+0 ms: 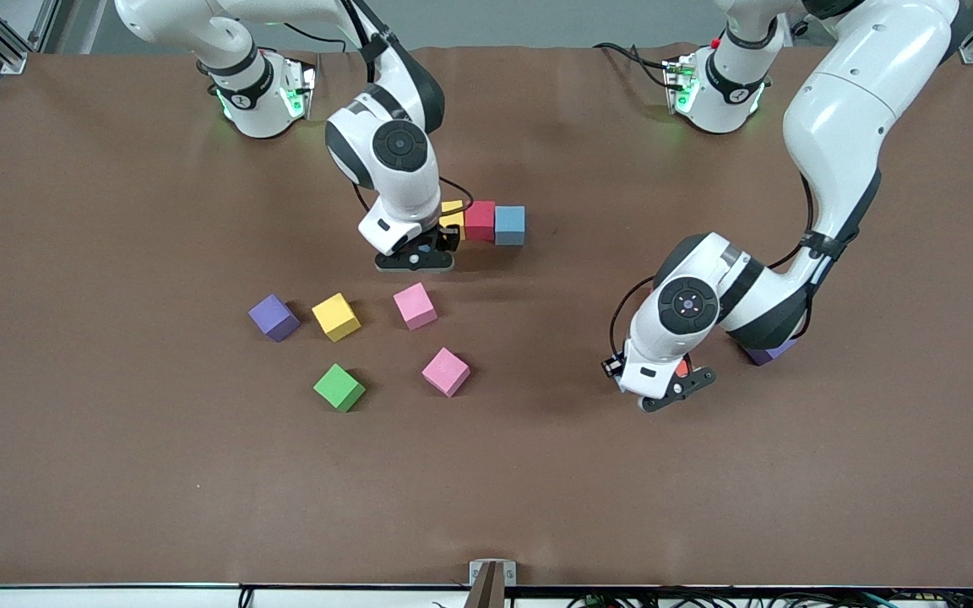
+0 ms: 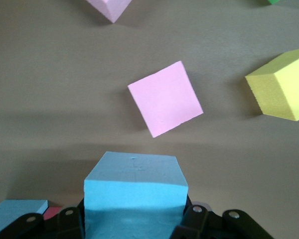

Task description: Arrange 11 blocks into digit 3

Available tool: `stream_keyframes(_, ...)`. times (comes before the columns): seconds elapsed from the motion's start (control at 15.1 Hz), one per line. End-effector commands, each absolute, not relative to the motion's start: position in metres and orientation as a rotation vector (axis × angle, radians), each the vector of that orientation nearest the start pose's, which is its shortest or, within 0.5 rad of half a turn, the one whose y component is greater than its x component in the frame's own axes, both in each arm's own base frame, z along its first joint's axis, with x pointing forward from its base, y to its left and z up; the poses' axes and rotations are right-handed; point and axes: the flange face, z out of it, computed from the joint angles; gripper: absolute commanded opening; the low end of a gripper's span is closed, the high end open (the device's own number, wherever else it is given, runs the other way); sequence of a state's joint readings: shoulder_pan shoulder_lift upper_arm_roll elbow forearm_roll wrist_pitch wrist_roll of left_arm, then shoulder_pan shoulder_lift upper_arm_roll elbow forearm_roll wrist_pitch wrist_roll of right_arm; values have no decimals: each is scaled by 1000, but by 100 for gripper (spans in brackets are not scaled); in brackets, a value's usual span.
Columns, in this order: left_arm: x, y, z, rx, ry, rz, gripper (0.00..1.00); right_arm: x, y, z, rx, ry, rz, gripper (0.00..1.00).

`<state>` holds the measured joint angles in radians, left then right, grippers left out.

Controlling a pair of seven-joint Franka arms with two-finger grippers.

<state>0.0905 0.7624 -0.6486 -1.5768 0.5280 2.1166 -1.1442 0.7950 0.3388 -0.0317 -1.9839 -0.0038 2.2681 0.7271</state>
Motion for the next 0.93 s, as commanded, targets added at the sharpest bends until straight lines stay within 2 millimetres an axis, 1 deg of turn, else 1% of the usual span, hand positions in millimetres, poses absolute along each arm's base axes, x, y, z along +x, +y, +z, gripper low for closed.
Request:
stream_keyframes(0.0, 628, -284, 262, -3024, -637, 24, 40, 429, 426, 288, -3180, -151, -5, 0)
stream_keyframes(0.2, 628, -285, 262, -3024, -640, 26, 40, 418, 422, 269, -3156, -222, -46, 0)
stream_keyframes(0.6, 628, -284, 266, -3022, -640, 17, 40, 400, 423, 240, -3137, -252, -69, 0)
stream_keyframes(0.73, 628, -284, 269, -3022, -641, 11, 40, 398, 424, 234, -3142, -250, -62, 0)
stream_keyframes(0.8, 628, -282, 268, -3013, -638, 18, 39, 398, 424, 232, -3139, -246, -65, 0)
stream_keyframes(0.86, 631, -273, 268, -3002, -654, 29, 39, 397, 427, 229, -3132, -251, -75, 0)
